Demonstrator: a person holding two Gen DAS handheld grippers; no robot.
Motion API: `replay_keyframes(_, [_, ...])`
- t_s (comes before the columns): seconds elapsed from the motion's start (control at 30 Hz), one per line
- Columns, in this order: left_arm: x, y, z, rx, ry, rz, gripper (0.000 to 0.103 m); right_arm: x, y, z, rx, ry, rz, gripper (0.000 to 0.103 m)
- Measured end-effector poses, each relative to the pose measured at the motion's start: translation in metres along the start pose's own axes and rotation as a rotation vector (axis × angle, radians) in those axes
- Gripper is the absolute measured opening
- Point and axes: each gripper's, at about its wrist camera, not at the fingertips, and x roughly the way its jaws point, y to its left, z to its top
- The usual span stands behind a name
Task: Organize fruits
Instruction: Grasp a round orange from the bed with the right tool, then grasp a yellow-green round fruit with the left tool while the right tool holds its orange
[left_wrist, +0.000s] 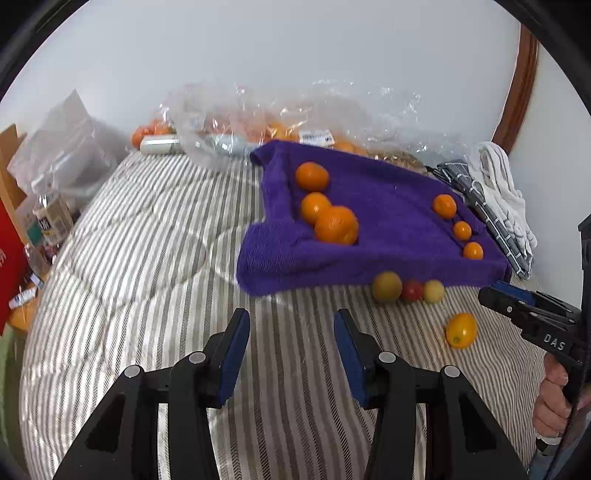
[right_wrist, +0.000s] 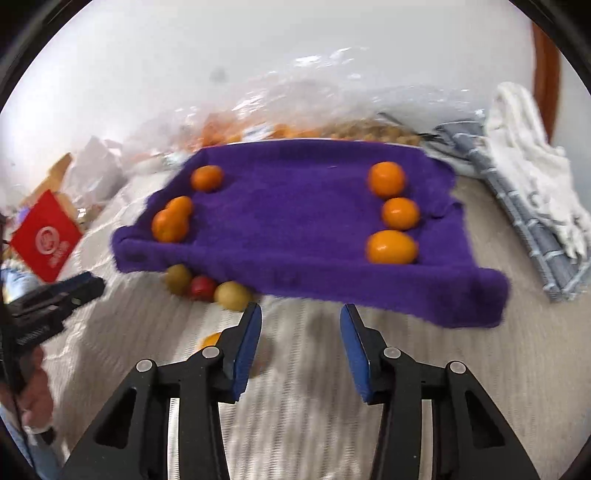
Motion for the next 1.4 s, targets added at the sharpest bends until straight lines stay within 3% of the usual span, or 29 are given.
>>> replay_keyframes(0.2, [0.010,-0.001,-0.008,0.011,0.034,-0.001,0.045,0.001,0.017,-0.006,-0.014,0.021,0.102,0.048])
replay_keyframes(0.4, [0.012,0.007,-0.013,0.004,0.037,0.010,0.045,0.015,0.030,-0.018,-0.049,0.061,0.121,0.048])
replay_keyframes(0.53, [0.010,0.013,-0.014,-0.028,0.023,-0.005,0.045,0.026,0.036,-0.022,-0.071,0.073,0.100,0.048])
replay_keyframes(0.63, [0.011,0.007,-0.015,-0.003,0.023,0.022,0.045,0.027,0.038,-0.025,-0.090,0.062,0.081,0.036])
replay_keyframes(0.77, [0.012,0.007,-0.015,0.003,0.027,0.016,0.047,0.016,0.037,-0.027,-0.135,0.018,0.035,0.036])
replay_keyframes(0.93, [0.012,0.009,-0.014,-0.006,0.028,-0.021,0.054,-0.003,0.013,-0.028,-0.126,-0.034,-0.042,0.036])
replay_keyframes(1.27, [0.012,-0.002,-0.014,0.035,0.060,0.032,0.057,-0.013,-0.055,-0.025,-0.053,-0.035,-0.154,0.036])
replay_keyframes(1.33, [0.012,-0.008,-0.012,0.043,0.092,0.048,0.050,-0.012,-0.064,-0.023,-0.046,-0.031,-0.159,0.036])
replay_keyframes(1.37, [0.010,-0.012,-0.011,0.036,0.101,0.022,0.042,-0.010,-0.069,-0.022,-0.039,-0.030,-0.159,0.036])
replay_keyframes(1.4, [0.008,-0.015,-0.009,0.031,0.102,-0.003,0.041,-0.010,-0.072,-0.021,-0.035,-0.030,-0.158,0.036])
